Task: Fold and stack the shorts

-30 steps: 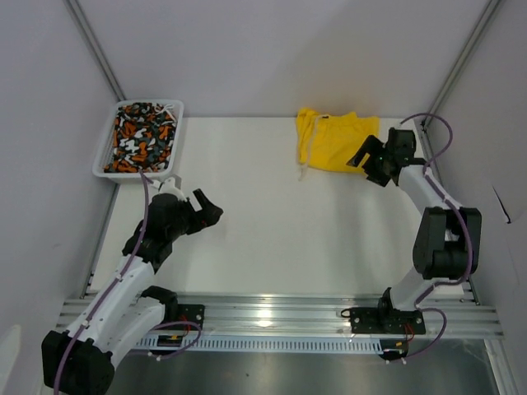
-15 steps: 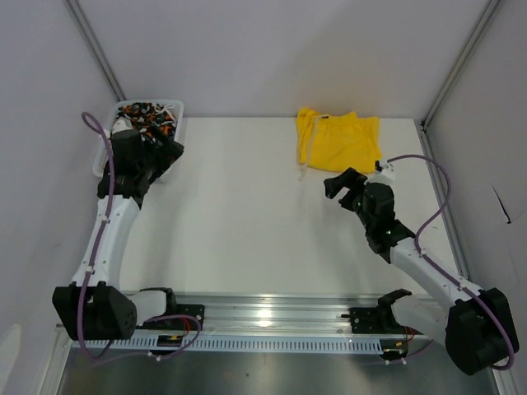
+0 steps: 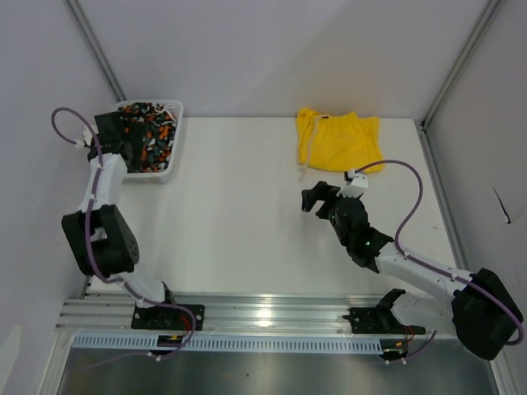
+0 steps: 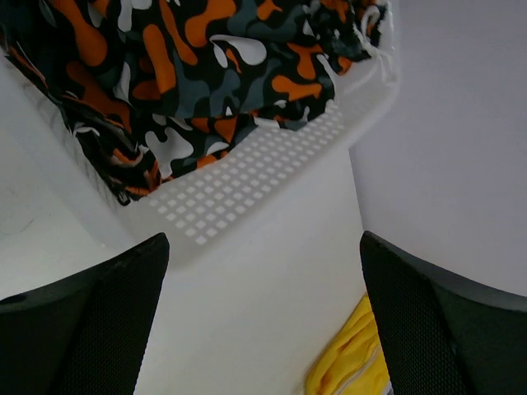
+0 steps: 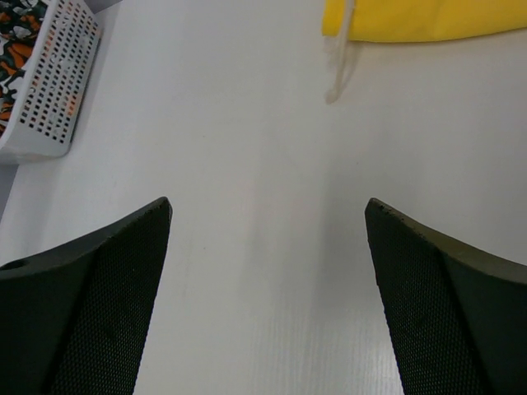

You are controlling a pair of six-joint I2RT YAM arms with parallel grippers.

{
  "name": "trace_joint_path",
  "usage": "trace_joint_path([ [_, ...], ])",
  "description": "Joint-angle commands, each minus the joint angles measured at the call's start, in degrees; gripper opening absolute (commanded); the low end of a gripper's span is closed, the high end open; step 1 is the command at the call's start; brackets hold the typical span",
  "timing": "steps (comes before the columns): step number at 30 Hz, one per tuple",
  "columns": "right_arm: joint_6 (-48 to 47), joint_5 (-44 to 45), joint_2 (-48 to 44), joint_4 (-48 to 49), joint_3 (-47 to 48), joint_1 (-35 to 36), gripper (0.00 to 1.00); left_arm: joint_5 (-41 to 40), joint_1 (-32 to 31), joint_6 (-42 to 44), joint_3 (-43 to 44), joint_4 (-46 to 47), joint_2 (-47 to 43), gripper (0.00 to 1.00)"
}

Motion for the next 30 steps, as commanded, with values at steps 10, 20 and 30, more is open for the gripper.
trace_joint_path([
  [10, -1.3, 5.6, 2.5, 4.9, -0.2, -0.1, 0.99, -9.5, 1.2, -0.5, 43.3, -18.0, 31.8, 0.99],
  [20, -1.4, 5.4, 5.4, 3.3, 1.5, -0.6, 1.0, -1.9, 0.9, 5.1, 47.4, -11.0, 43.2, 0.99],
  [30, -1.1, 4.1, 8.4, 2.7, 2.9, -1.6, 0.99, 9.1, -2.1, 5.1, 51.8, -5.8, 53.6, 0.95],
])
